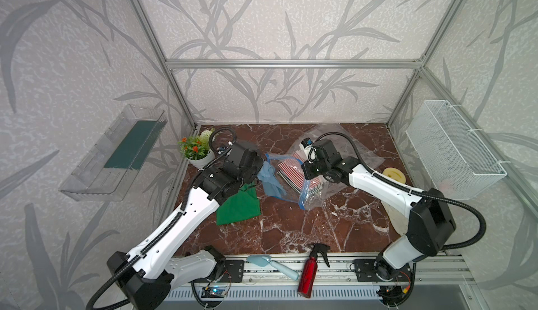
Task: Take the tank top out of the vacuum bag
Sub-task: Take out the tank top from the vacuum bag, then place the tank top on the tank top.
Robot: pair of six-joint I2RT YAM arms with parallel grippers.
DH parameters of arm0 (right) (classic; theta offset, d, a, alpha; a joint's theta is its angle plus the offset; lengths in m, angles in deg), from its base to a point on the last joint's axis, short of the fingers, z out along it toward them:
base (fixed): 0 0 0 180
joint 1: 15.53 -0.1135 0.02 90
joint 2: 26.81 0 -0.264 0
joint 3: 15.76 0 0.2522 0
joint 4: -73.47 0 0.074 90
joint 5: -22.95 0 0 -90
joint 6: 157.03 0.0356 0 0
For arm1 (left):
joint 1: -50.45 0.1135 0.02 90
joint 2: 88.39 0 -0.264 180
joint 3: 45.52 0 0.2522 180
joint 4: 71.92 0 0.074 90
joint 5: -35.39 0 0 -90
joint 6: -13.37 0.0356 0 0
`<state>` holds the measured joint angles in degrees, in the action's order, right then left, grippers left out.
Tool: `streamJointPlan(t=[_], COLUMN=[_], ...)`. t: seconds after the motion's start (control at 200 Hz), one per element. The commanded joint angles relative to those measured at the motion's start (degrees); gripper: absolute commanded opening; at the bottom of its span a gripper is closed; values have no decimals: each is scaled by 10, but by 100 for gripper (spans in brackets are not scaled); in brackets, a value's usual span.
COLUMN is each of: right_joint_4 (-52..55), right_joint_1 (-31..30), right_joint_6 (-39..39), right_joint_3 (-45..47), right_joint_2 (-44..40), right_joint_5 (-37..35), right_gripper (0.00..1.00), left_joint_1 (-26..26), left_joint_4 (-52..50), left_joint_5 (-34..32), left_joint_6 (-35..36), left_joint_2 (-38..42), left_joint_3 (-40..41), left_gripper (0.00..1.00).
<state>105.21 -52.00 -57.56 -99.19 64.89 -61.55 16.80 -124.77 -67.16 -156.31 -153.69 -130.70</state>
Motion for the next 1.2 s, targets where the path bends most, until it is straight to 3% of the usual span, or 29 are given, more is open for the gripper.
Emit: streamJointPlan(t=[0.0, 0.455, 1.194], right_joint_4=[3, -6, -20], right_joint_1=[2, 1, 1], right_joint_6=[5, 3, -6], right_joint_3=[-13, -12, -23], right_joint_2=[1, 9, 35], right_joint_5=[9, 30, 75], right_gripper=[0, 0, 0], left_joint_1=[15, 111, 157], left_joint_4=[-16, 52, 183], left_joint_5=[-47, -60, -192], left_joint_6=[29, 97, 121], left_joint_2=[7, -9, -110], left_joint_3=[-27, -32, -20], left_gripper=[0, 0, 0])
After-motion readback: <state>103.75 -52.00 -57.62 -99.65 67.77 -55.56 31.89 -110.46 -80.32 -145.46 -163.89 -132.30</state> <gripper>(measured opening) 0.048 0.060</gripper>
